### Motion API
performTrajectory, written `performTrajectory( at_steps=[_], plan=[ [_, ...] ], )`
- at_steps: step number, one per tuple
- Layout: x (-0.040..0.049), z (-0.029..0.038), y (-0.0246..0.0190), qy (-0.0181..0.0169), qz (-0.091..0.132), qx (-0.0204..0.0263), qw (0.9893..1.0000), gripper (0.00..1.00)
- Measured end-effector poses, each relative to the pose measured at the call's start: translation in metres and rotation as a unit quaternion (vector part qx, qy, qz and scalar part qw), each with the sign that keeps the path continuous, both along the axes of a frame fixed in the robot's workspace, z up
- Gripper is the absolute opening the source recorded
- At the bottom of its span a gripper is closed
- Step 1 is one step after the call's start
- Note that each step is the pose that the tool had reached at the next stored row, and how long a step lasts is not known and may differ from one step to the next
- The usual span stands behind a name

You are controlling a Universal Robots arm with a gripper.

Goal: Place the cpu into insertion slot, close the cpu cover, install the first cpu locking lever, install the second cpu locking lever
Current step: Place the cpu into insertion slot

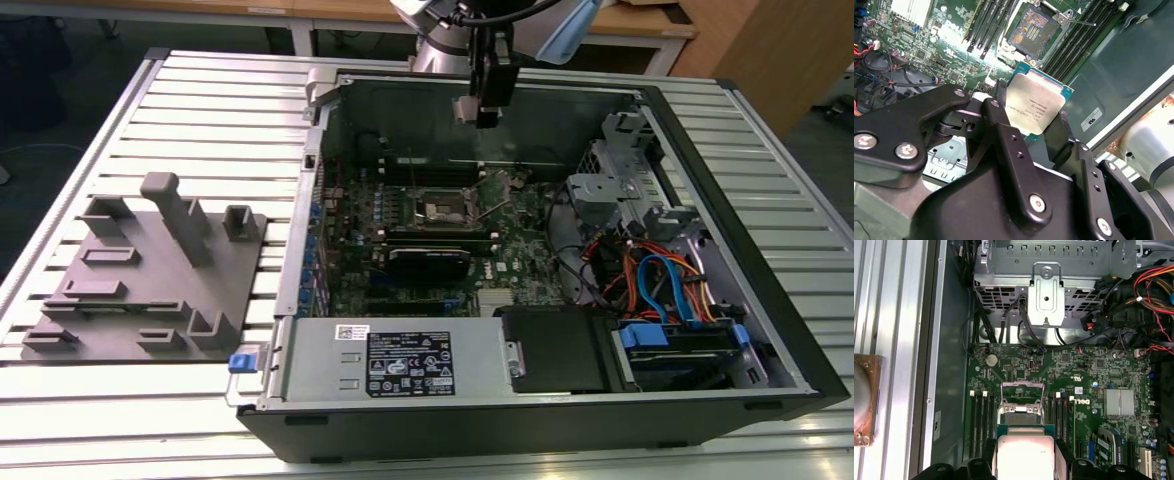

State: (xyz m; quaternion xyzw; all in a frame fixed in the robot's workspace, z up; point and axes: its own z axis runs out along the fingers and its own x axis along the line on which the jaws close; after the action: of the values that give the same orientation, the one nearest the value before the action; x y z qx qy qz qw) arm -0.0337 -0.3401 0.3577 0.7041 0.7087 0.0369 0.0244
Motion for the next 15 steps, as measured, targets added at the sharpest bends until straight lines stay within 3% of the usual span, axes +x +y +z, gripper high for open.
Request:
performTrajectory(
  at_steps=[15],
  plan=[
    [0.0, -0.0003, 0.0001, -0.0001, -0.013, 0.0001, 0.9999, 0.54]
  ],
)
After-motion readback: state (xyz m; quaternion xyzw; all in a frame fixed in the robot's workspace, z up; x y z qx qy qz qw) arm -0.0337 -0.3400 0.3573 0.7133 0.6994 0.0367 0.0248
